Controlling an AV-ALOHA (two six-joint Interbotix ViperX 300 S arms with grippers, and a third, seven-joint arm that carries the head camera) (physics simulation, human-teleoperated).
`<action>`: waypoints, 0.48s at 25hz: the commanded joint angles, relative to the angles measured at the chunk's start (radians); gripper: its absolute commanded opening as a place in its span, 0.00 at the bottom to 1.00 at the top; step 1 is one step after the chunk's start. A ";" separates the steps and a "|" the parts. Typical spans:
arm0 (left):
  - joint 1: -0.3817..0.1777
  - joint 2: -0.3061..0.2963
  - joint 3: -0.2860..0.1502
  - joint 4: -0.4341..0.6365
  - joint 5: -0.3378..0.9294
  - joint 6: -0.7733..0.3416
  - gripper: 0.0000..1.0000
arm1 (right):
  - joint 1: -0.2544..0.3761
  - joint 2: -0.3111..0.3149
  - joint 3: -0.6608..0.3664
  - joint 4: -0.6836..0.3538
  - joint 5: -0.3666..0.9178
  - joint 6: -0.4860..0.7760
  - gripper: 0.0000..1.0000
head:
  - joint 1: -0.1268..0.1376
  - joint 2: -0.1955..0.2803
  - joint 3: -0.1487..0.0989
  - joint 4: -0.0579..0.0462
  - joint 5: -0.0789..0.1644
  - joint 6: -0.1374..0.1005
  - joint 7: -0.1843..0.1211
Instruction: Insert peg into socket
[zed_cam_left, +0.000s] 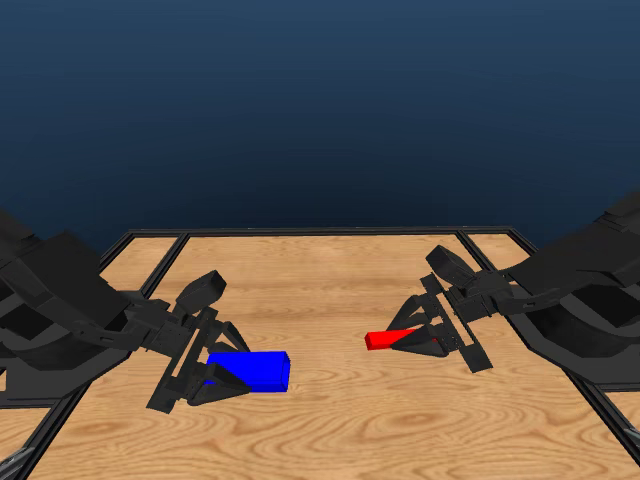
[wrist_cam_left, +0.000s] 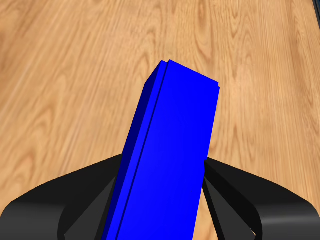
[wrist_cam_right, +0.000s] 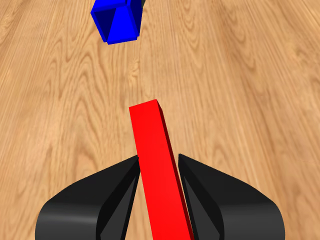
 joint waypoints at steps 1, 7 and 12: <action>0.001 -0.029 -0.053 0.000 0.001 0.033 0.00 | 0.022 -0.047 -0.116 -0.023 0.081 -0.031 0.00 | 0.008 -0.014 -0.007 0.002 -0.014 0.000 0.000; 0.005 -0.023 -0.109 0.014 0.045 0.077 0.00 | 0.036 -0.001 -0.204 -0.038 0.128 -0.024 0.00 | 0.019 -0.018 -0.004 0.005 -0.014 0.000 -0.005; 0.022 -0.012 -0.138 0.027 0.058 0.095 0.00 | 0.053 0.053 -0.262 -0.059 0.146 -0.012 0.00 | 0.029 -0.018 -0.003 0.007 -0.013 -0.002 -0.010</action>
